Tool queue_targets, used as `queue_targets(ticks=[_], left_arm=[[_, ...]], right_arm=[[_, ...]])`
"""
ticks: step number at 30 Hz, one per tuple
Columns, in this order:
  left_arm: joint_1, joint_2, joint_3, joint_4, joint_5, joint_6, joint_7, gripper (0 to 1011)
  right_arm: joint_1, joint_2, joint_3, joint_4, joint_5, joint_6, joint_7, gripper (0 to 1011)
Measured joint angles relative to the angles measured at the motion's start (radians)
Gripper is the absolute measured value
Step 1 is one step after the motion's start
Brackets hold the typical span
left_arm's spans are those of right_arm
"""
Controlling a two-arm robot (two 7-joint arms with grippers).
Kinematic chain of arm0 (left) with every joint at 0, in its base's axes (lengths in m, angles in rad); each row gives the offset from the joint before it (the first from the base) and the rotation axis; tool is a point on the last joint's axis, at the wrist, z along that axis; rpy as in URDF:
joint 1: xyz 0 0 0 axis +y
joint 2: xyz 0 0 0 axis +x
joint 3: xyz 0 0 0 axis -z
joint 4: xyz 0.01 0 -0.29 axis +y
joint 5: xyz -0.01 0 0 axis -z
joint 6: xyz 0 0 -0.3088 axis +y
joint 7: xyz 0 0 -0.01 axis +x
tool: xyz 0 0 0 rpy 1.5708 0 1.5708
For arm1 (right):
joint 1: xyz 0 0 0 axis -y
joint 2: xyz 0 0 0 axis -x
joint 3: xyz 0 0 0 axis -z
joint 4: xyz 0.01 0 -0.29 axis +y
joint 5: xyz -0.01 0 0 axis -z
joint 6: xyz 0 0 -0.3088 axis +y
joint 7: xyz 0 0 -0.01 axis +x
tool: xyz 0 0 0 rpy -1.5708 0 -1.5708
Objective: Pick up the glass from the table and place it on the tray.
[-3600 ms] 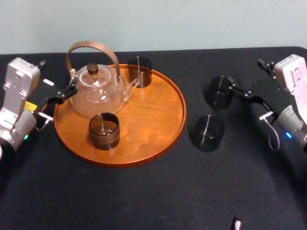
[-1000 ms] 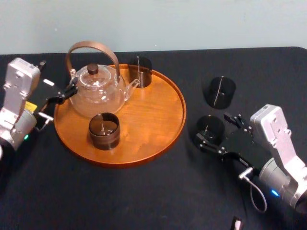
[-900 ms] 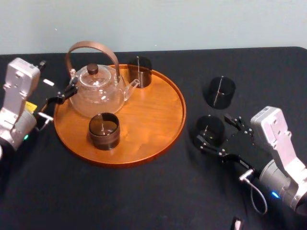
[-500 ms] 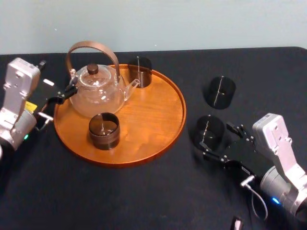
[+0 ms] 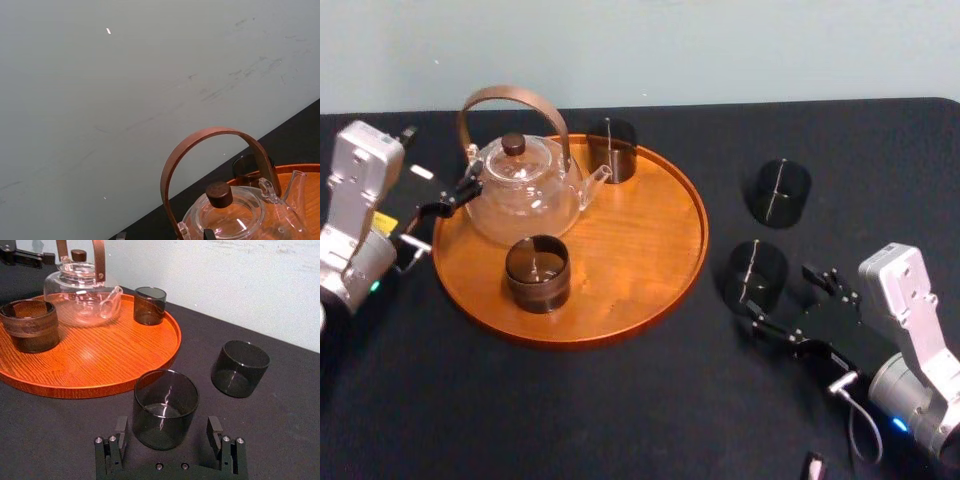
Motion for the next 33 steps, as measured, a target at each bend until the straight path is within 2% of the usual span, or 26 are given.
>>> queue_targets(ticks=[8, 18, 30, 33], left_arm=[[0.000, 0.000, 0.000, 0.000, 0.000, 0.000, 0.000, 1001], [0.000, 0.000, 0.000, 0.000, 0.000, 0.000, 0.000, 1001], [0.000, 0.000, 0.000, 0.000, 0.000, 0.000, 0.000, 1001], [0.000, 0.000, 0.000, 0.000, 0.000, 0.000, 0.000, 1001]], right_arm=[[0.020, -0.026, 0.014, 0.039, 0.001, 0.001, 0.023, 1002], [0.088, -0.062, 0.019, 0.110, -0.005, 0.006, 0.071, 1002], [0.181, -0.096, -0.014, 0.190, -0.026, 0.007, 0.123, 1002], [0.211, -0.108, -0.025, 0.227, -0.026, 0.004, 0.137, 1002]])
